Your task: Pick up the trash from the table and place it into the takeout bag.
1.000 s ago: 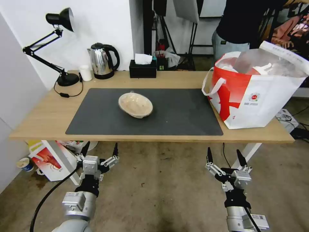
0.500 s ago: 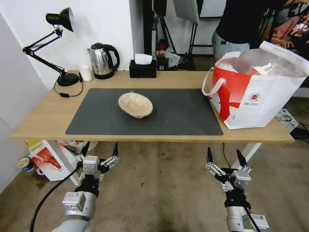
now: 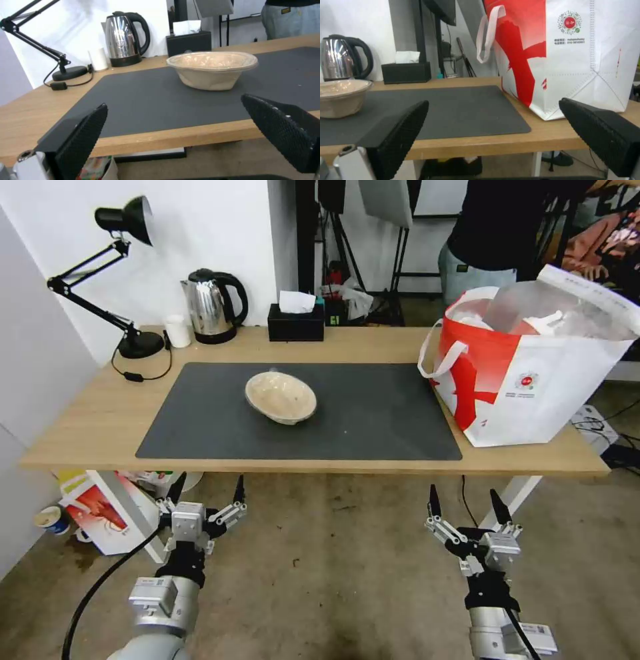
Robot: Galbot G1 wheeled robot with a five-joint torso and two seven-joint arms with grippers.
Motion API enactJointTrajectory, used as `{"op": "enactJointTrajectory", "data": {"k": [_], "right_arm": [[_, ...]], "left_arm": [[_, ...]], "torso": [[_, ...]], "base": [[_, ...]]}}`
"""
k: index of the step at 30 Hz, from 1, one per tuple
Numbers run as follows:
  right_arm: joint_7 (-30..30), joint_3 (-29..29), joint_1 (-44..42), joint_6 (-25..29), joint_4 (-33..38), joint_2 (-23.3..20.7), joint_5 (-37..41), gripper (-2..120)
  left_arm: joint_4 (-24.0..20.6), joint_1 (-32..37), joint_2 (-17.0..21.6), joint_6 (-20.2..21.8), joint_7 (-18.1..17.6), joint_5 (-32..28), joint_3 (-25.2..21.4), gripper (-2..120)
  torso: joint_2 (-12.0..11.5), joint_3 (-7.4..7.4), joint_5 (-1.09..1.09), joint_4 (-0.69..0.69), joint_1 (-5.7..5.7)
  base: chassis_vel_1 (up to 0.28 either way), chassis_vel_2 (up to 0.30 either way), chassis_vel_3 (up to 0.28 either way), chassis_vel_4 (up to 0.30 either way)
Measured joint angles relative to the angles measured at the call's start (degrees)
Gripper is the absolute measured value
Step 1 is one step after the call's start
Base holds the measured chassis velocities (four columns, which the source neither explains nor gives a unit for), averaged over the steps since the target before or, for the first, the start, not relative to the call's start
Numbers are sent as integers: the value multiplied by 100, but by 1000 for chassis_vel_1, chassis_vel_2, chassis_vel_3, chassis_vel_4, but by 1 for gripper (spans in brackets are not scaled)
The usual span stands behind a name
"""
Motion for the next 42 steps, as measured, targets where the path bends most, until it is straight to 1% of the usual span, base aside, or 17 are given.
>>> {"op": "enactJointTrajectory", "data": {"k": [2, 4, 6, 7, 8, 11, 12, 15, 16, 19, 20, 24, 25, 27, 30, 37, 42], "right_arm": [[0, 0, 0, 0, 0, 0, 0, 100], [0, 0, 0, 0, 0, 0, 0, 100], [0, 0, 0, 0, 0, 0, 0, 100], [0, 0, 0, 0, 0, 0, 0, 100], [0, 0, 0, 0, 0, 0, 0, 100], [0, 0, 0, 0, 0, 0, 0, 100], [0, 0, 0, 0, 0, 0, 0, 100], [0, 0, 0, 0, 0, 0, 0, 100], [0, 0, 0, 0, 0, 0, 0, 100], [0, 0, 0, 0, 0, 0, 0, 100], [0, 0, 0, 0, 0, 0, 0, 100], [0, 1, 0, 0, 0, 0, 0, 100], [0, 1, 0, 0, 0, 0, 0, 100], [0, 1, 0, 0, 0, 0, 0, 100], [0, 0, 0, 0, 0, 0, 0, 100], [0, 0, 0, 0, 0, 0, 0, 100], [0, 0, 0, 0, 0, 0, 0, 100]], "left_arm": [[-49, -29, 2, 25, -42, -162, 6, 100], [-175, -100, 13, 96, -147, -533, 23, 100], [-215, -122, 17, 121, -182, -655, 31, 100], [-309, -176, 25, 179, -266, -944, 45, 100], [-309, -176, 25, 179, -266, -944, 45, 100], [-508, -291, 43, 298, -436, -1539, 76, 100], [-508, -291, 43, 298, -436, -1539, 76, 100], [-719, -410, 61, 426, -622, -2187, 108, 100], [-719, -410, 61, 426, -622, -2187, 108, 100], [-900, -512, 77, 534, -780, -2736, 137, 100], [-900, -512, 77, 534, -780, -2736, 137, 100], [-1144, -668, 98, 694, -1009, -3544, 178, 100], [-1144, -668, 98, 694, -1009, -3544, 178, 100], [-1166, -736, 110, 768, -1117, -3922, 200, 100], [-1167, -770, 114, 804, -1167, -4096, 208, 100], [-1167, -788, 126, 811, -1184, -4171, 210, 100], [-1162, -1002, 371, 843, -1233, -4778, 154, 100]], "torso": [[0, 0, 0, 0, 0], [0, 0, 0, 0, 0], [0, 0, 0, 0, 0], [0, 0, 0, 0, 0], [0, 0, 0, 0, 0], [0, 0, 0, 0, 0], [0, 0, 0, 0, 0], [0, 0, 0, 0, 0], [0, 0, 0, 0, 0], [0, 0, 0, 0, 0], [0, 0, 0, 0, 0], [0, 0, 1, 0, 0], [0, 0, 1, 0, 0], [0, 0, 0, 0, 0], [0, 0, 0, 0, 0], [0, 0, 0, 0, 0], [0, 0, 0, 0, 0]], "base": [[0, 0, 0, 0], [0, 0, 0, 0], [0, 0, 0, 0], [0, 0, 0, 0], [0, 0, 0, 0], [0, 0, 0, 0], [0, 0, 0, 0], [0, 0, 0, 0], [0, 0, 0, 0], [0, 0, 0, 0], [0, 0, 0, 0], [0, 0, 0, 0], [0, 0, 0, 0], [0, 0, 0, 0], [0, 0, 0, 0], [0, 0, 0, 0], [0, 0, 0, 0]]}}
